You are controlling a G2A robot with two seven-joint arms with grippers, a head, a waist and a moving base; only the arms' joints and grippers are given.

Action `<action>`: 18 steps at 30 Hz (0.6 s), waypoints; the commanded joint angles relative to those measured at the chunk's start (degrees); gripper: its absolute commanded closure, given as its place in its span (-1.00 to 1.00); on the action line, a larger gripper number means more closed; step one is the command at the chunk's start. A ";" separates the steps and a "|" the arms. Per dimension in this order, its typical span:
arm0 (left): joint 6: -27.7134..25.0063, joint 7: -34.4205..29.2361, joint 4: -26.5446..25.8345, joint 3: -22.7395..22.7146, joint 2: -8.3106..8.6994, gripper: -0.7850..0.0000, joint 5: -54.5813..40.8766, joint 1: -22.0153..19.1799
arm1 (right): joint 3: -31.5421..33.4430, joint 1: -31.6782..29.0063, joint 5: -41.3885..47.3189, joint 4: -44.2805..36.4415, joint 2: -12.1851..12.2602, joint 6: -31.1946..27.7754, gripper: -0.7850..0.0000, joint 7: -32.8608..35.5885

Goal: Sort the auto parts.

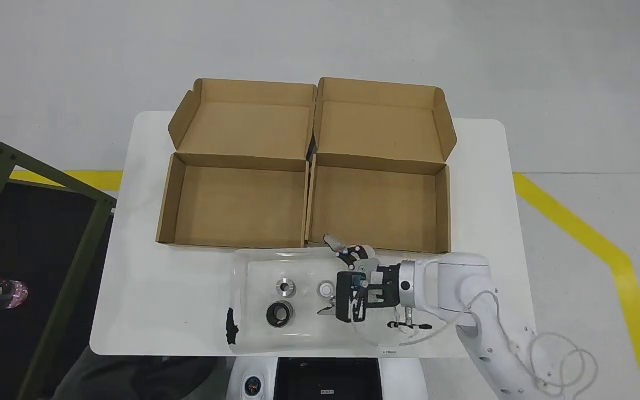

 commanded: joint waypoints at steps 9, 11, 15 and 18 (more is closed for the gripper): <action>0.00 0.00 0.00 0.00 0.00 -1.00 0.00 0.00 | -3.77 1.29 1.73 0.92 1.49 0.00 -1.00 5.72; 0.00 0.00 0.00 0.00 0.00 -1.00 0.00 0.00 | -4.25 1.50 2.18 1.15 1.77 0.00 -1.00 6.73; 0.00 0.00 0.00 0.00 0.00 -1.00 0.00 0.00 | -5.22 1.77 3.07 1.15 2.32 0.00 -1.00 8.51; 0.00 0.00 0.00 0.00 0.00 -1.00 0.00 0.00 | -5.59 1.99 3.33 1.26 2.61 0.00 -1.00 9.34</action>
